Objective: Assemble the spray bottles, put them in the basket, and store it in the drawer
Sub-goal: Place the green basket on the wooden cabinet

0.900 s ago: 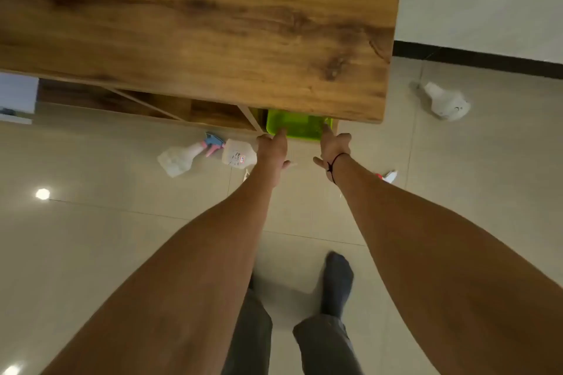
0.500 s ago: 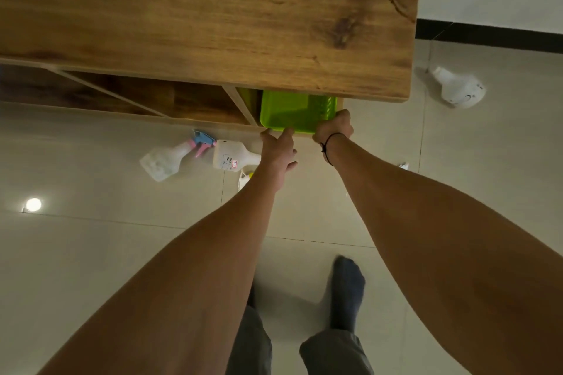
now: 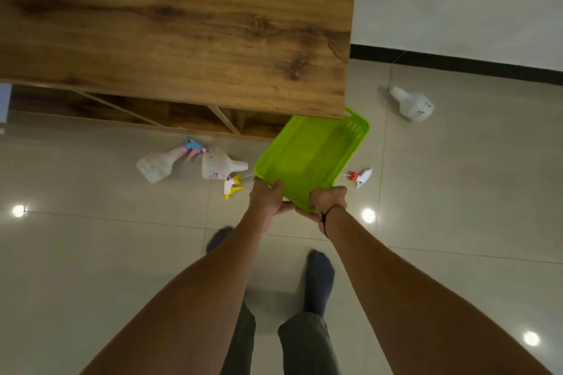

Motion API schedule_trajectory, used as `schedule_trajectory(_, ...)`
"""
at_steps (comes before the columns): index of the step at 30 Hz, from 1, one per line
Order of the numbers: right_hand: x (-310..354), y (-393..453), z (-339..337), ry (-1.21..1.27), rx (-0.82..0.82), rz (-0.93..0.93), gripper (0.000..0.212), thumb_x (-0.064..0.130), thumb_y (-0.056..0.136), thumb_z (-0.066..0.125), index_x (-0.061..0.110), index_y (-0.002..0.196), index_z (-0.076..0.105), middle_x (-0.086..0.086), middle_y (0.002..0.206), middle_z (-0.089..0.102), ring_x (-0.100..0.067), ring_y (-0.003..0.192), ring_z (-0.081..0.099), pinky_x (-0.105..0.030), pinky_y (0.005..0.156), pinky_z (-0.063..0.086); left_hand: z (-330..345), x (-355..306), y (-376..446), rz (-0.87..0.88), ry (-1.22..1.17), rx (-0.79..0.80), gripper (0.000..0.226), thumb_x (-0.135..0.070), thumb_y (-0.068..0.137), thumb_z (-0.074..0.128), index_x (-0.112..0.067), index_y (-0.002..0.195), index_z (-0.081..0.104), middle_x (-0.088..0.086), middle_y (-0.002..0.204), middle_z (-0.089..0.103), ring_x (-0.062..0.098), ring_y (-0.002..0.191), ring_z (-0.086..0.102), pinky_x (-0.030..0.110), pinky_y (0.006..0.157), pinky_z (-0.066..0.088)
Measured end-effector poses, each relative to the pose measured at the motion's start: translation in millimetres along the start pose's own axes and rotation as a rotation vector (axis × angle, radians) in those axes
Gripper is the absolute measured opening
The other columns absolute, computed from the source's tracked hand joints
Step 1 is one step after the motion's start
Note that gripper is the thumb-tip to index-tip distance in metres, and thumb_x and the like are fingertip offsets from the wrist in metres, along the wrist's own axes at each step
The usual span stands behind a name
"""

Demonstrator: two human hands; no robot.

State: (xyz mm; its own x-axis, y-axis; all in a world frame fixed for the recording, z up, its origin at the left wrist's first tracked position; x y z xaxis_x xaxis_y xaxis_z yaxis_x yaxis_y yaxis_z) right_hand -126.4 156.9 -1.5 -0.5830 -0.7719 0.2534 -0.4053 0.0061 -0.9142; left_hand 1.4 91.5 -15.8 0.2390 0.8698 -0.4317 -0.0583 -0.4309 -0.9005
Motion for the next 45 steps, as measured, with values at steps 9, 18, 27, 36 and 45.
schedule_trajectory(9,4.6,-61.5,-135.2,0.132,0.045,-0.034,0.037,0.0,0.097,0.049,0.019,0.129,0.042,-0.014,0.121,0.057,-0.039,0.089,0.067,-0.056,0.056,0.062,22.1,-19.6,-120.0,0.035,0.307,0.207,0.047,-0.014,0.105,0.052,-0.023,0.15,0.041,0.014,0.144,0.055,0.039,0.089,0.079,0.044,0.07,0.067)
schedule_trajectory(18,50.2,-133.2,-189.2,0.352,0.128,-0.096,0.021,-0.011,0.096,0.052,0.008,0.102,0.058,-0.019,0.104,0.065,-0.041,0.087,0.068,-0.043,0.047,0.061,10.5,-107.2,-204.0,0.221,0.48,0.295,0.057,-0.009,0.107,0.049,-0.022,0.158,0.027,0.015,0.144,0.056,0.038,0.1,0.076,0.039,0.069,0.067)
schedule_trajectory(27,126.6,-180.2,-131.0,0.369,0.199,-0.202,0.02,-0.012,0.096,0.052,0.008,0.093,0.055,-0.021,0.093,0.063,-0.04,0.076,0.068,-0.048,0.051,0.059,-44.2,-207.6,-209.9,0.323,0.512,0.186,0.042,-0.009,0.109,0.047,-0.017,0.15,0.043,0.017,0.139,0.062,0.037,0.09,0.075,0.041,0.065,0.067)
schedule_trajectory(36,205.4,-173.3,-62.2,0.358,0.155,-0.312,0.037,-0.013,0.092,0.055,0.005,0.124,0.048,-0.025,0.116,0.062,-0.044,0.084,0.072,-0.056,0.061,0.064,-97.8,-286.9,-154.4,0.389,0.578,0.143,0.024,-0.017,0.11,0.046,-0.021,0.131,0.055,0.0,0.109,0.071,0.016,0.083,0.076,0.029,0.057,0.063)
schedule_trajectory(45,256.1,-155.8,3.5,0.201,0.099,-0.394,0.043,-0.017,0.089,0.055,0.005,0.126,0.052,-0.021,0.129,0.055,-0.038,0.082,0.068,-0.054,0.064,0.065,-136.3,-335.6,-106.2,0.57,0.703,-0.132,0.02,-0.009,0.1,0.055,0.002,0.113,0.065,0.028,0.107,0.073,0.042,0.093,0.076,0.061,0.078,0.063)
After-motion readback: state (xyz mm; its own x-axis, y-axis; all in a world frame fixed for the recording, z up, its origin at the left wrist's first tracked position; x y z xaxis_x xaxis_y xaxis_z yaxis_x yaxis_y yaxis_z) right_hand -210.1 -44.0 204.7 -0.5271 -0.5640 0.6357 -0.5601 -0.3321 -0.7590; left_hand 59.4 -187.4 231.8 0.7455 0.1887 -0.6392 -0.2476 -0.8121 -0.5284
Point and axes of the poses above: each hand's wrist, its own y-axis towards the middle knuckle, its own z-axis out of the palm, x = y × z, the point moved 3 cm from there along y, towards the middle knuckle
